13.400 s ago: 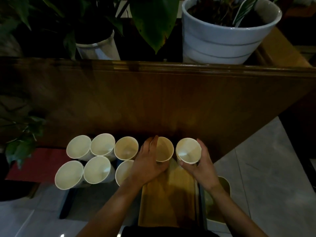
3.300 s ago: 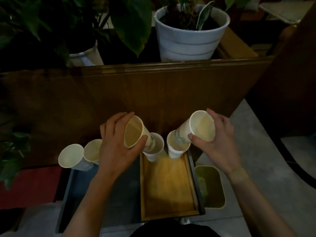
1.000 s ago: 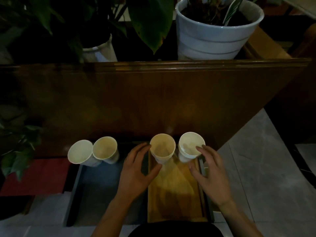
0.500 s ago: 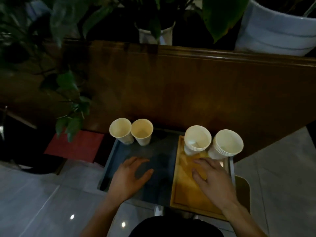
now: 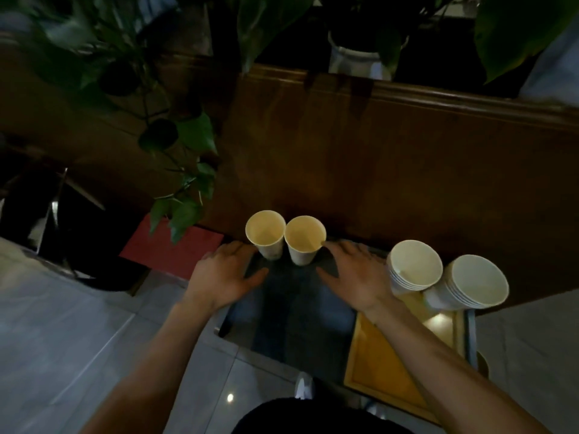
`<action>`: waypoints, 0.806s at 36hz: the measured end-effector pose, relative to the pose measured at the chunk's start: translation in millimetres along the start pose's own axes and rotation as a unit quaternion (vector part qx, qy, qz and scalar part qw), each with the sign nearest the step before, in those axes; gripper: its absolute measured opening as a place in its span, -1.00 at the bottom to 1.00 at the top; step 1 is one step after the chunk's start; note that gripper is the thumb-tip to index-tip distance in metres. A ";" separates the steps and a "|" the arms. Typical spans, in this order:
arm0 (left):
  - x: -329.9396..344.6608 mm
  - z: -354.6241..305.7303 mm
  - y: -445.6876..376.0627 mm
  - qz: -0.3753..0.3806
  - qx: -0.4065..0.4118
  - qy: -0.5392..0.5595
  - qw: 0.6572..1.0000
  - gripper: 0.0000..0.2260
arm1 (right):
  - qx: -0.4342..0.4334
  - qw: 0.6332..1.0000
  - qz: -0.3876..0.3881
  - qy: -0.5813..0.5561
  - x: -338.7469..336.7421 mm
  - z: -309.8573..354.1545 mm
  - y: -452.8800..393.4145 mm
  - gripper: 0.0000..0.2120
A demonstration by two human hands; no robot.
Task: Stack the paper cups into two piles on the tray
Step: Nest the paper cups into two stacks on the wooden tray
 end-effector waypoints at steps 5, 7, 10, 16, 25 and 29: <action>-8.2 2.6 -30.7 -0.051 0.025 0.033 0.998 -0.42 | -0.010 1.000 -0.005 0.005 2.0 3.9 -30.5 -0.28; -7.5 1.5 -42.6 -0.041 0.029 0.054 0.997 -0.34 | 0.004 1.000 0.001 -0.011 4.1 2.2 -40.8 -0.20; 0.4 0.5 -59.6 0.023 0.016 0.078 0.997 -0.19 | 0.002 0.999 0.031 -0.026 10.6 2.7 -53.8 -0.11; 28.8 -0.9 -83.2 0.119 -0.007 0.057 0.991 -0.10 | 0.002 0.995 0.094 -0.024 24.5 7.0 -68.8 -0.03; 45.4 -4.0 -91.4 0.124 0.006 0.053 0.991 -0.15 | -0.027 0.998 0.056 0.005 25.1 19.8 -76.1 -0.22; 45.8 -3.7 -90.6 0.118 0.002 0.050 0.992 -0.18 | -0.023 0.999 0.035 -0.011 25.1 18.9 -73.2 -0.23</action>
Point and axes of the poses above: each hand's wrist, its own y-axis away from the middle knuckle, its own x-axis out of the palm, z = x × y, the point moved 7 cm from there along -y, towards the middle knuckle, and after that the axes turned 7 degrees about -x, right-handed, at the moved point
